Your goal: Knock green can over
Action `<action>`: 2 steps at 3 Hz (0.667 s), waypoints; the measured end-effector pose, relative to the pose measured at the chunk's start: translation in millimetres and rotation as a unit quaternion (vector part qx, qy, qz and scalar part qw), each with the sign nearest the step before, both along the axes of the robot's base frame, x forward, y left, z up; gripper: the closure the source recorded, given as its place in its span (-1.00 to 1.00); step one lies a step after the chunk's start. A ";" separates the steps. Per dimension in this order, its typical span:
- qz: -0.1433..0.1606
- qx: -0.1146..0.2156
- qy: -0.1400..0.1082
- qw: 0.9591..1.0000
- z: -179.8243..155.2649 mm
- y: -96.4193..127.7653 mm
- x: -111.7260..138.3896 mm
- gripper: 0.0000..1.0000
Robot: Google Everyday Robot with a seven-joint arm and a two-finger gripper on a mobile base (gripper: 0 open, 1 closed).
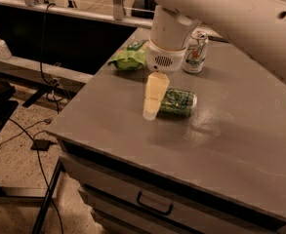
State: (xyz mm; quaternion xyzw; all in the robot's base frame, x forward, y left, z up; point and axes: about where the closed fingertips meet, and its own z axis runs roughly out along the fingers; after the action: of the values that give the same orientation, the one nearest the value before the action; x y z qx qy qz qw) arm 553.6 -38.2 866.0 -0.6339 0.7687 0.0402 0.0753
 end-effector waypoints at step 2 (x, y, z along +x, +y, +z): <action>-0.018 0.008 -0.007 1.000 -0.8 -28.8 -4.3 -1.00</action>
Offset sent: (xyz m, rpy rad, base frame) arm -0.0157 -0.1030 -0.0021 0.0527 -0.0436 -0.1268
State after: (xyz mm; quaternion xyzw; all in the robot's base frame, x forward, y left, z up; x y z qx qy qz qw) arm 549.3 -67.0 865.2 -0.6196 0.7791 0.0403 0.0867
